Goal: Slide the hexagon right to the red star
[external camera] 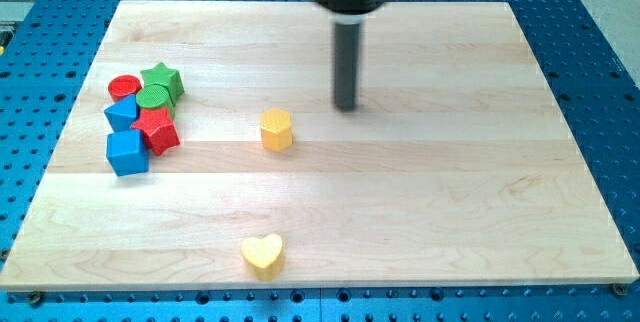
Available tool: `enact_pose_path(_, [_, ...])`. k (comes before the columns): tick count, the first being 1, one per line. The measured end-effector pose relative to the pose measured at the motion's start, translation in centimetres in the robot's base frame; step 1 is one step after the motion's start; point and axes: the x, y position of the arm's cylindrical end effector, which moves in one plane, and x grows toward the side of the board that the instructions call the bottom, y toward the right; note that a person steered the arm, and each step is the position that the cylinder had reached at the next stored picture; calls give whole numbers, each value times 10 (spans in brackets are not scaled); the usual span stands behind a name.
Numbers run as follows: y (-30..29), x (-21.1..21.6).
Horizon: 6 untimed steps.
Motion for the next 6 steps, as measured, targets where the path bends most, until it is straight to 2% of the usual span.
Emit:
enact_pose_path(1, [-59, 45])
enact_pose_path(2, [-126, 60])
enact_pose_path(3, [-162, 63])
enact_pose_path(4, [-163, 72])
enact_pose_path(5, [-132, 78])
enact_pose_path(6, [-53, 138])
